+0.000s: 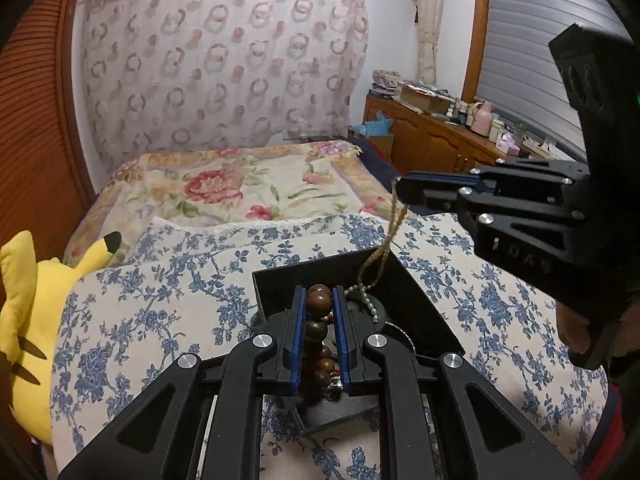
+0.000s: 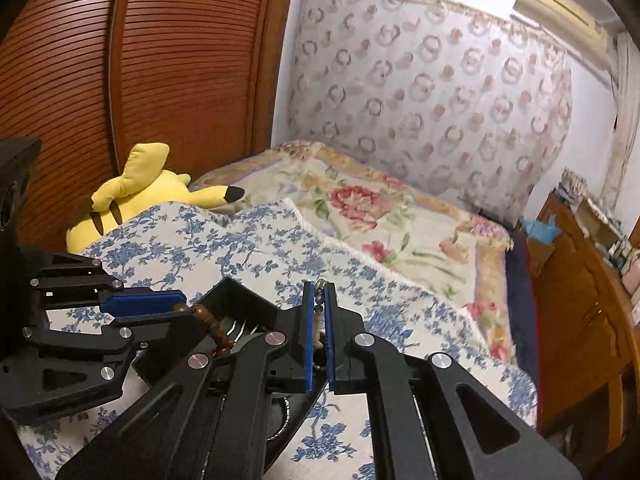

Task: Organize jewelry
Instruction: 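Drop the wooden bracelet into the box with the left tool while the right tool drops pearls, then move the open left tool to the pearl necklace with green pendant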

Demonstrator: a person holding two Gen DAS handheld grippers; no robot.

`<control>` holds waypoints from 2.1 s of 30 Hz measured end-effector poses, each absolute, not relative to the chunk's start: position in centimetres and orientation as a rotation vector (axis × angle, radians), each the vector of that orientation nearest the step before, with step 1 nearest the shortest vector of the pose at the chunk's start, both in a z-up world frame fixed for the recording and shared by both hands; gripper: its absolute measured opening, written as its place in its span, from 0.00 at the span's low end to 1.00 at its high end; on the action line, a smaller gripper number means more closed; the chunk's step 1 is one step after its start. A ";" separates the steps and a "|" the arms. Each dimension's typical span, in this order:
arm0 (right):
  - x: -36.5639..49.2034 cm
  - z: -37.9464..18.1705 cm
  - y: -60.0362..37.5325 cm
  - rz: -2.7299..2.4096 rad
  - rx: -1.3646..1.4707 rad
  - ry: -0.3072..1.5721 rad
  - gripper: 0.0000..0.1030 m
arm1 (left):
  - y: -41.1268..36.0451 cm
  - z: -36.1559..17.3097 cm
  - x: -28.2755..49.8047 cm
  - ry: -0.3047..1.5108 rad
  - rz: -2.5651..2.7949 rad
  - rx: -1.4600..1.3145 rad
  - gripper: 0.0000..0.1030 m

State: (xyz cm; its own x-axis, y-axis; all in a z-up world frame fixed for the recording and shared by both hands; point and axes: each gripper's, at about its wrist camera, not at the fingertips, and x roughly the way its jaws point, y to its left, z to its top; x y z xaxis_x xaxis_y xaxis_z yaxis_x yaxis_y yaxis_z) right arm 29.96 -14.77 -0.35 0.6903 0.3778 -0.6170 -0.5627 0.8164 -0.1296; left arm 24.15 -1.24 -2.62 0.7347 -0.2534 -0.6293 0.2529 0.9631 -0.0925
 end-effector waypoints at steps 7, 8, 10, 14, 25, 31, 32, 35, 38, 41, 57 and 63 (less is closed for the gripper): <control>29.3 -0.3 -14.8 0.569 -0.308 0.619 0.12 | -1.1 -2.5 23.7 0.683 -0.278 -0.005 0.34; 29.1 -0.2 -15.0 0.577 -0.300 0.617 0.12 | -1.1 -2.5 23.5 0.683 -0.280 -0.004 0.34; 28.7 0.1 -15.3 0.584 -0.294 0.614 0.14 | -1.0 -2.5 23.0 0.678 -0.282 -0.001 0.39; 26.9 0.5 -16.6 0.596 -0.252 0.603 0.17 | -0.7 -2.8 21.5 0.665 -0.272 0.014 0.58; 19.5 -1.7 -19.4 0.635 -0.199 0.611 0.32 | 0.8 -4.7 16.7 0.663 -0.253 0.001 0.87; 16.2 -4.3 -20.1 0.668 -0.181 0.670 0.34 | 1.3 -5.9 14.5 0.678 -0.244 -0.016 0.91; 15.7 -4.9 -20.2 0.673 -0.183 0.684 0.34 | 1.4 -6.1 14.1 0.682 -0.242 -0.015 0.91; 14.4 -6.6 -20.3 0.677 -0.205 0.723 0.34 | 1.5 -6.4 13.1 0.686 -0.241 -0.021 0.93; 13.0 -8.0 -20.6 0.690 -0.217 0.755 0.34 | 1.4 -6.6 12.3 0.691 -0.251 -0.018 0.93; 11.5 -9.1 -20.8 0.704 -0.216 0.779 0.34 | 1.3 -6.7 11.6 0.690 -0.253 -0.011 0.93; 8.8 -11.6 -19.8 0.724 -0.231 0.857 0.19 | 0.7 -8.0 10.1 0.727 -0.276 -0.014 0.93; 8.2 -11.5 -19.9 0.715 -0.275 0.842 0.12 | 0.3 -8.3 10.3 0.742 -0.279 -0.010 0.93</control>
